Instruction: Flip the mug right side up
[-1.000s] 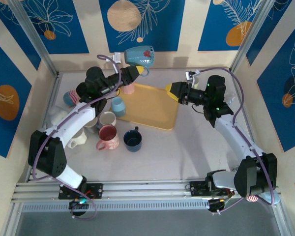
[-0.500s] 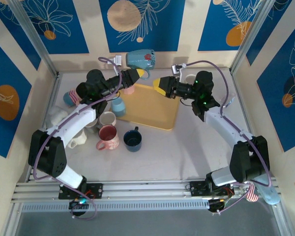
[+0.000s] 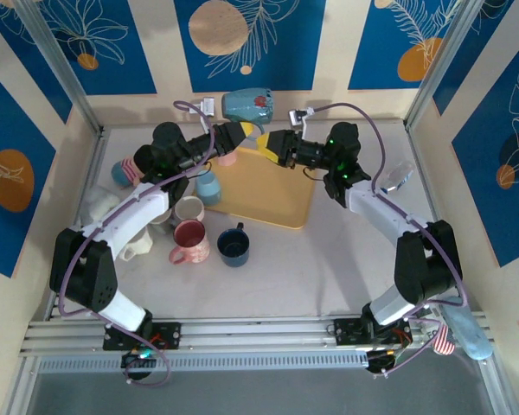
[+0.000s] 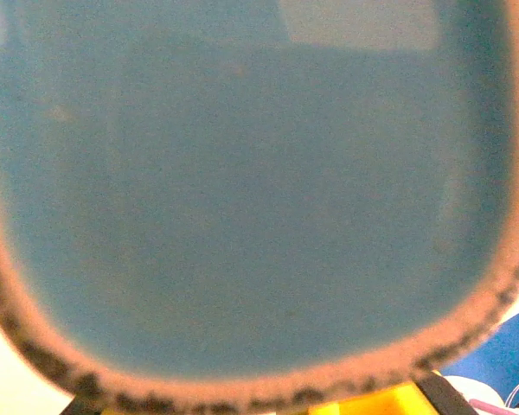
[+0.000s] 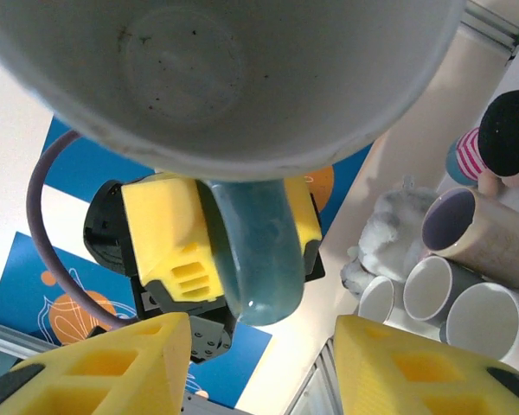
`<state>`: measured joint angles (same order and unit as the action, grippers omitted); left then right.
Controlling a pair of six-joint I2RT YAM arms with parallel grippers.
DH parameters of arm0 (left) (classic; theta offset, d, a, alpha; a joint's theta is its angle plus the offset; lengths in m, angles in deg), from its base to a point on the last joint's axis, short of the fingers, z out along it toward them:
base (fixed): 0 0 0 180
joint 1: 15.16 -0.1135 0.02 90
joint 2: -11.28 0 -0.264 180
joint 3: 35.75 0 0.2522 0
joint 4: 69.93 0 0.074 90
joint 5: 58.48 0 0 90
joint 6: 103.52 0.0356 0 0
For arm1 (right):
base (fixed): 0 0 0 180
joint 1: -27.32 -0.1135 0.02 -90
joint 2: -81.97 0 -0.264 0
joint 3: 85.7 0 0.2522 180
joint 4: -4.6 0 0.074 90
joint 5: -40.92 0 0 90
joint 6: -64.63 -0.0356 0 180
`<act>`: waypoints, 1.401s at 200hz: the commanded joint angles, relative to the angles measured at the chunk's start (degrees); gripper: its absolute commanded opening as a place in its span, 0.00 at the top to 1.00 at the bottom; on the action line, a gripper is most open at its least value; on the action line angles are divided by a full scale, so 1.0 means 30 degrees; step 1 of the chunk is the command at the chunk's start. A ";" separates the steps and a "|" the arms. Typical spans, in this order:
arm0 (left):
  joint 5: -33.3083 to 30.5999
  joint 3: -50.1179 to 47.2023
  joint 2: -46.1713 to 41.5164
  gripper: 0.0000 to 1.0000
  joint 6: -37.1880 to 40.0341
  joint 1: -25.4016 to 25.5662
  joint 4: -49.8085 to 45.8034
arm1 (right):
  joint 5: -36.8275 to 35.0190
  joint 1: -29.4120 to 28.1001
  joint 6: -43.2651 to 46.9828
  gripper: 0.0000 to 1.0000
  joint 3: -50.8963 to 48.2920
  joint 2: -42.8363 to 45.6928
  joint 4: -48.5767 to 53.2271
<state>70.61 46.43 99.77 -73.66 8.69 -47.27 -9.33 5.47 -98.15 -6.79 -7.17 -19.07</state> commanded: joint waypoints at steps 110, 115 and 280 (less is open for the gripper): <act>0.0505 -0.0069 -0.0856 1.00 -0.0373 0.0046 0.1452 | -0.2879 -0.0484 -0.2880 0.66 0.0262 -0.1540 -0.5153; 0.0507 -0.0099 -0.0844 1.00 -0.0351 0.0042 0.1452 | -0.3011 -0.0532 -0.3024 0.67 0.0236 -0.1614 -0.5315; 0.0620 -0.1710 -0.1203 0.50 0.1117 0.0070 0.0281 | -0.5119 -0.0834 -0.1621 1.00 -0.0446 -0.0362 -0.4168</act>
<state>70.26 42.13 99.14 -74.10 8.63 -46.20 -21.07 2.87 -105.69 -8.47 -12.13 -31.60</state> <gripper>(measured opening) 0.395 0.159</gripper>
